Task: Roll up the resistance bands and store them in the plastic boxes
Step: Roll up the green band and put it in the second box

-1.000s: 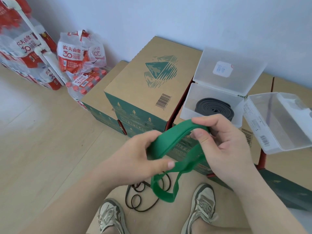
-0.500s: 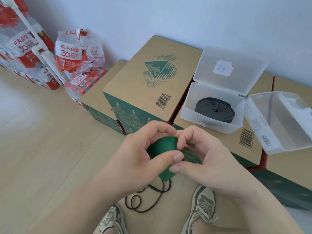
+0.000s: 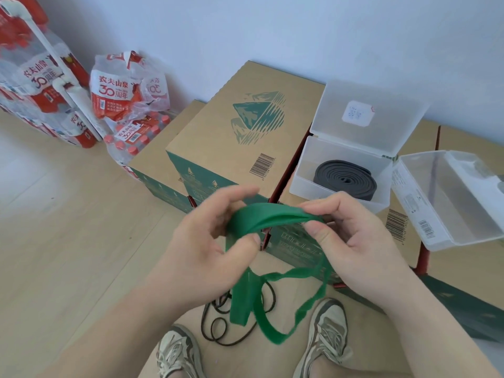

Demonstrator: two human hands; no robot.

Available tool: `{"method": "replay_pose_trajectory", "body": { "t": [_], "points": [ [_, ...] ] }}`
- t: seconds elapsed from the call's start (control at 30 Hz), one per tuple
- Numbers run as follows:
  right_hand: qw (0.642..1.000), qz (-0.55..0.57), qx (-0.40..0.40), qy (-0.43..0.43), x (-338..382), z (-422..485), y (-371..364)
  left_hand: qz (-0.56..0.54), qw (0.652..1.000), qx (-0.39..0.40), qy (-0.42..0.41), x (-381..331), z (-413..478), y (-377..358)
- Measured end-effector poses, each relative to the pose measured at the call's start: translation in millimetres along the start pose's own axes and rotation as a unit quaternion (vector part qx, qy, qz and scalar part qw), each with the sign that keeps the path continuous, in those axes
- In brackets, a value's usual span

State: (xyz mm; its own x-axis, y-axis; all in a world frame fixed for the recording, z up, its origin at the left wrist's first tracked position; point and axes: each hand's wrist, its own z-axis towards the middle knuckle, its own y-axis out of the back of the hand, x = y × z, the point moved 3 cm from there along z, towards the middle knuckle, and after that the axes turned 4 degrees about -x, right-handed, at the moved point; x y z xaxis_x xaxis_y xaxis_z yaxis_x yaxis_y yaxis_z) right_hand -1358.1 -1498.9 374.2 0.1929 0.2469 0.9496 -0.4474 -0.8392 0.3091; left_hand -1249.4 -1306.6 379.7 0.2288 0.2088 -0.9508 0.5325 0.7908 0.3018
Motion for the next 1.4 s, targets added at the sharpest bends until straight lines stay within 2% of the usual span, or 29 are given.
{"method": "replay_pose_trajectory", "body": {
  "t": [0.1,0.2,0.27,0.4,0.47,0.5,0.57,0.63,0.7,0.77,0.83,0.93,1.0,1.07,1.13,1.2,1.3,1.4],
  "points": [
    [0.998,0.002,0.061,-0.034,-2.8,-1.2,-4.2,-0.041,0.999,-0.031,-0.003,-3.9,0.1,3.7],
    [0.991,0.074,0.108,-0.015,3.8,-5.2,-14.4,-0.004,0.999,0.006,-0.053,-11.6,-3.7,-3.8],
    [0.99,0.09,0.107,0.009,9.5,-5.3,-18.0,0.025,0.995,0.022,-0.09,-13.7,-6.7,-11.6],
    [0.998,0.01,0.055,0.038,7.4,-4.1,-14.6,0.047,0.995,-0.006,-0.093,-7.0,-3.9,-11.1],
    [0.996,-0.039,0.037,0.068,9.2,-6.3,-17.5,0.026,0.999,0.012,-0.045,-3.7,-1.9,-9.5],
    [0.996,-0.042,0.019,0.078,9.6,-7.3,-19.1,0.022,0.999,0.047,-0.004,-0.4,-2.0,-11.4],
    [0.997,0.014,-0.031,0.068,9.9,-7.1,-19.3,0.057,0.989,0.128,0.048,9.8,-4.6,-17.4],
    [0.992,0.085,-0.082,0.044,11.7,-3.0,-13.7,0.108,0.978,0.169,0.055,19.8,-5.9,-21.1],
    [0.985,0.121,-0.125,0.024,14.1,0.6,-5.5,0.109,0.982,0.147,0.046,20.2,-3.0,-17.8],
    [0.985,0.11,-0.135,-0.003,11.6,2.1,1.6,0.073,0.992,0.093,0.045,12.4,-0.3,-8.6],
    [0.992,0.064,-0.095,-0.046,3.5,3.1,4.8,0.03,0.998,0.016,0.044,0.7,2.0,3.7],
    [0.993,-0.009,0.048,-0.103,-12.3,1.1,0.8,-0.022,0.998,-0.052,0.028,-8.5,0.3,13.4],
    [0.985,-0.021,0.138,-0.104,-15.1,-3.1,-9.2,-0.014,0.999,-0.02,0.021,-11.7,-2.8,7.4],
    [0.985,0.02,0.162,-0.058,-9.3,-6.4,-17.6,0.032,0.998,0.044,-0.008,-16.2,-6.1,-4.7],
    [0.987,0.08,0.139,-0.01,0.4,-6.9,-20.8,0.047,0.995,0.081,-0.038,-19.6,-8.1,-14.0],
    [0.988,0.111,0.107,0.012,5.7,-6.1,-20.0,0.042,0.995,0.076,-0.039,-20.1,-6.7,-15.2],
    [0.991,0.113,0.061,0.026,5.5,-5.0,-18.7,0.057,0.996,0.073,-0.013,-12.0,-3.2,-13.8],
    [0.989,0.142,-0.02,0.028,8.5,-2.5,-11.2,0.117,0.984,0.128,0.049,3.2,-2.1,-17.9]
  ]
}}
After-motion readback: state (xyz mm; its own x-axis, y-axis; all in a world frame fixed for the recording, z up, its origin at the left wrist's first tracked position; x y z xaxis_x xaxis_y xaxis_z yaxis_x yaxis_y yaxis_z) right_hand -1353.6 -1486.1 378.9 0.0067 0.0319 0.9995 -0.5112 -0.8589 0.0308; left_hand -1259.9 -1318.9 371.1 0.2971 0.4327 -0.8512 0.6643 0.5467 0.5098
